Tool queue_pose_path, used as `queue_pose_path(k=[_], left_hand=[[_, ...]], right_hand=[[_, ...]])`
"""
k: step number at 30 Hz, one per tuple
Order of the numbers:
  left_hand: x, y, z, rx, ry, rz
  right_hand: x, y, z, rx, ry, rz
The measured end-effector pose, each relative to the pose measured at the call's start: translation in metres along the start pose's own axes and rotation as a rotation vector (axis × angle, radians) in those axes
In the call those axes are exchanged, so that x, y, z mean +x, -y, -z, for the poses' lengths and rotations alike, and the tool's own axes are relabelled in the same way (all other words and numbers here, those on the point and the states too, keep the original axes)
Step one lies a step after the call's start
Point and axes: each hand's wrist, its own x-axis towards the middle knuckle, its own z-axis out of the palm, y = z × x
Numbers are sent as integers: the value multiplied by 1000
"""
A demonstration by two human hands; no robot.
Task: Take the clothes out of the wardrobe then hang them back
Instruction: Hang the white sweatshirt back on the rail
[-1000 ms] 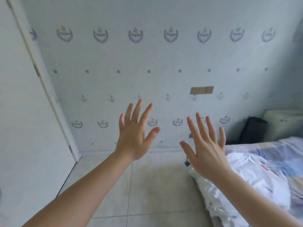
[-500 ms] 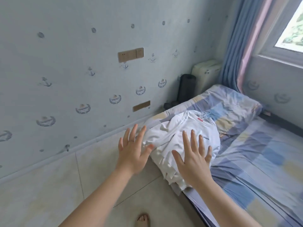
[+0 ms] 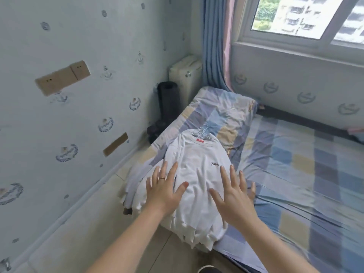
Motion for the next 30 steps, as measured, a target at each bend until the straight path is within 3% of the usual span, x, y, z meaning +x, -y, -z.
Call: queue_pose_path(k=[5, 17, 24, 30], left_hand=[[87, -18, -11, 30, 59, -40], [259, -14, -43, 68, 262, 102], [380, 28, -97, 51, 366, 159], [503, 89, -181, 104, 416, 97]], right_hand=[[75, -20, 0, -4, 14, -62], [243, -62, -22, -15, 140, -142], [335, -76, -91, -60, 266, -212], [435, -106, -186, -88, 314, -313]])
